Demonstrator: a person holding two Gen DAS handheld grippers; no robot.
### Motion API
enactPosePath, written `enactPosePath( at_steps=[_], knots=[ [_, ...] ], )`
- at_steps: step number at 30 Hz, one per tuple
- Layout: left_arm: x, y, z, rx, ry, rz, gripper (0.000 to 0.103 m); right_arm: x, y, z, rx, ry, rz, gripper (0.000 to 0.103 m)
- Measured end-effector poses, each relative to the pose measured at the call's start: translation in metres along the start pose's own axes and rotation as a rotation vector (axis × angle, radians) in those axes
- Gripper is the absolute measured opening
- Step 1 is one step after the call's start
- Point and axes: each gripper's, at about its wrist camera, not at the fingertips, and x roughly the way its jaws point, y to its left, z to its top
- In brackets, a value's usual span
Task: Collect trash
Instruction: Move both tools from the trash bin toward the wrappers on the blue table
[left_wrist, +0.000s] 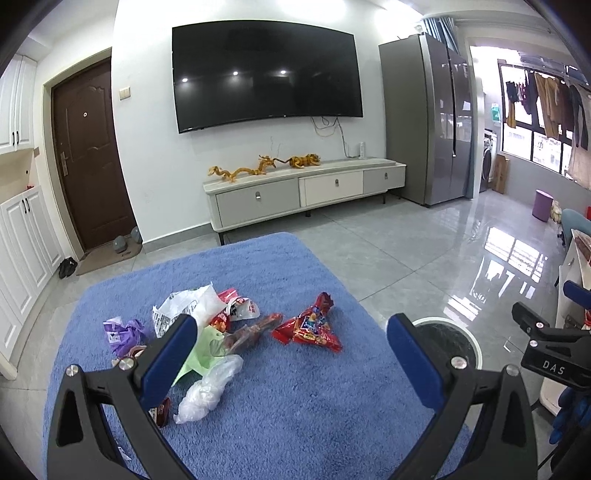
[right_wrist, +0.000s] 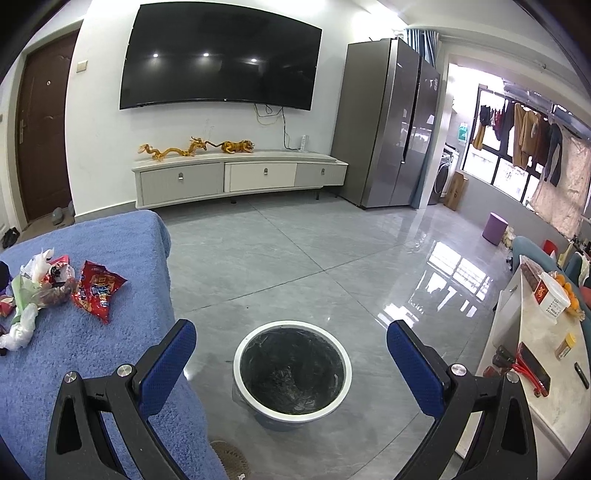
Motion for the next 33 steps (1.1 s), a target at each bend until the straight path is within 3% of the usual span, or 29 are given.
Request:
enactPosePath(
  at_steps=[17,26,33],
  knots=[
    [0.003,-0.005,-0.007,0.034,-0.006,-0.011,0.103,-0.001,0.008,-0.001,-0.023,-0.025,-0.001,0.103],
    [0.011,0.007,-0.011,0.022,0.014,-0.06,0.103,0.003,0.016,0.002,-0.111,-0.023,-0.04,0.103],
    [0.015,0.019,-0.015,-0.007,0.011,-0.11,0.103,-0.006,-0.004,0.008,-0.044,-0.015,-0.041,0.103]
  ],
)
